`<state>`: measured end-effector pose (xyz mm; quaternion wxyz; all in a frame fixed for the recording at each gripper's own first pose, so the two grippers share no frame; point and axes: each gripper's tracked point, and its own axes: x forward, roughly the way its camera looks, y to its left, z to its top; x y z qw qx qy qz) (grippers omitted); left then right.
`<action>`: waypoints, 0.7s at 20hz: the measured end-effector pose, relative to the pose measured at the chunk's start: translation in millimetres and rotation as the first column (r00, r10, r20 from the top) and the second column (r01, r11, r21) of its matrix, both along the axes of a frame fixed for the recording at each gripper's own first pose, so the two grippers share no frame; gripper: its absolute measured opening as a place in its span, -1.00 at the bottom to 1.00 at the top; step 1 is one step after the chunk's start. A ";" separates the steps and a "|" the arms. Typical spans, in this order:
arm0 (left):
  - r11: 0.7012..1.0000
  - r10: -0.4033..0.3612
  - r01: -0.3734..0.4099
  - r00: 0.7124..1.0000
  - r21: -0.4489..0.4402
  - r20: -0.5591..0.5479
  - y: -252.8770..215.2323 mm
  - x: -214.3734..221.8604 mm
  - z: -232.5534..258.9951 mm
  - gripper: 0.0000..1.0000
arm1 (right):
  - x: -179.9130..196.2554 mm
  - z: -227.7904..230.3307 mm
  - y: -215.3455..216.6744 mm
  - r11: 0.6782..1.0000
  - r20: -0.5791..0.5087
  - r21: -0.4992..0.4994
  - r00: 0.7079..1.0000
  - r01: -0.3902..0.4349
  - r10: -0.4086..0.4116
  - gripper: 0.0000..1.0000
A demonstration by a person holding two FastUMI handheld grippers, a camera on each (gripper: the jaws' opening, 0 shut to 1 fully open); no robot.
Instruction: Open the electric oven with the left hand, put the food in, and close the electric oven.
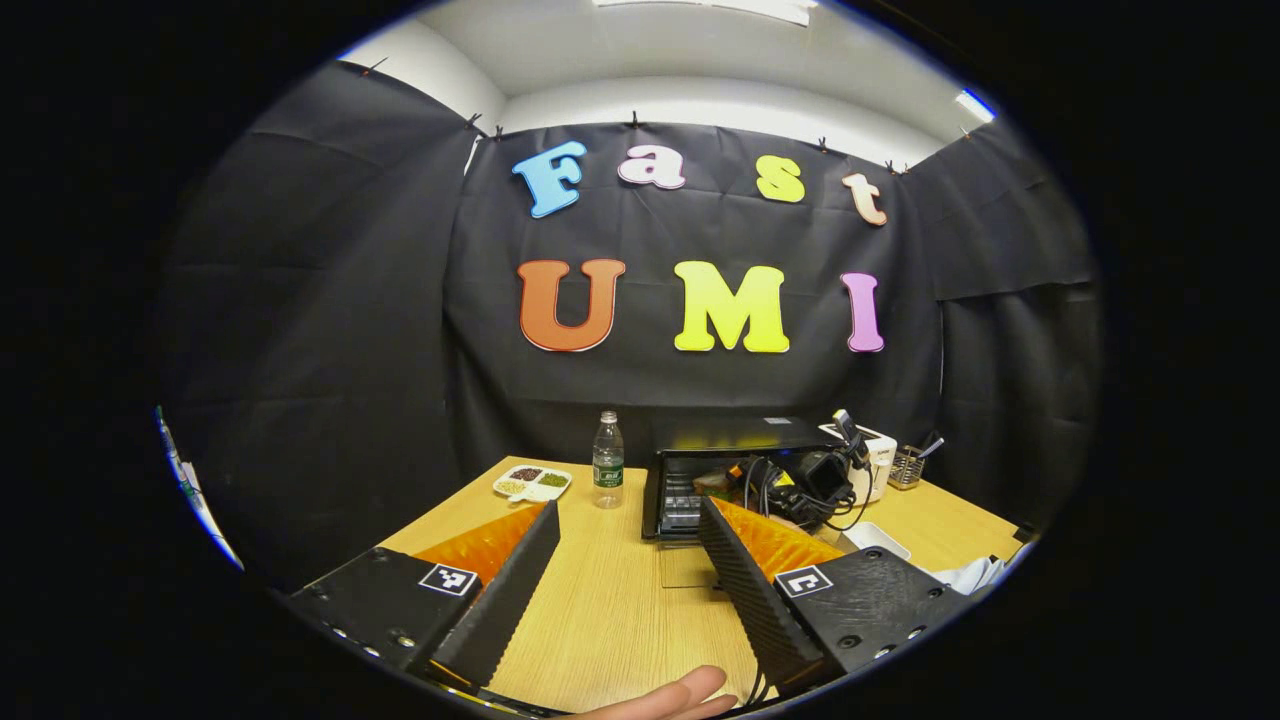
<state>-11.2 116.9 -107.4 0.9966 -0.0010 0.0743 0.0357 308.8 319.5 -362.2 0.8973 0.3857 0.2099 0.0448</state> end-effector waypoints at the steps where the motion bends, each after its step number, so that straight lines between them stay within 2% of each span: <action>1: 1.000 0.003 -0.003 1.000 -0.002 -0.003 1.7 1.2 -2.5 0.85 | -0.1 -1.9 1.2 0.999 -0.003 -0.029 1.000 -0.017 0.017 0.50; 3: 1.000 0.007 -0.007 1.000 -0.016 -0.014 2.1 2.1 -7.2 0.84 | -0.2 -3.7 1.2 0.995 -0.007 -0.095 0.999 -0.037 0.036 0.68; 7: 0.999 0.022 -0.023 0.999 -0.029 -0.031 6.8 2.0 -13.2 0.84 | -0.4 3.1 7.3 0.950 0.025 -0.292 0.992 -0.114 0.127 0.74; 8: 0.999 0.018 -0.019 0.999 -0.036 -0.033 7.1 2.4 -13.7 0.84 | -1.3 7.7 13.6 0.929 0.032 -0.336 0.984 -0.156 0.177 0.76; 9: 0.999 0.008 -0.010 0.999 -0.051 -0.037 5.0 3.1 -16.3 0.84 | -2.7 2.7 18.3 0.899 0.009 -0.394 0.977 -0.193 0.213 0.67; 10: 0.998 0.003 -0.005 0.999 -0.068 -0.041 2.8 3.7 -18.1 0.84 | -4.4 1.0 15.8 0.865 -0.013 -0.449 0.970 -0.224 0.244 1.00; 14: 0.997 0.010 -0.014 0.999 -0.077 -0.051 7.5 3.1 -20.9 0.85 | -6.0 -9.1 12.6 0.769 -0.106 -0.570 0.953 -0.291 0.283 1.00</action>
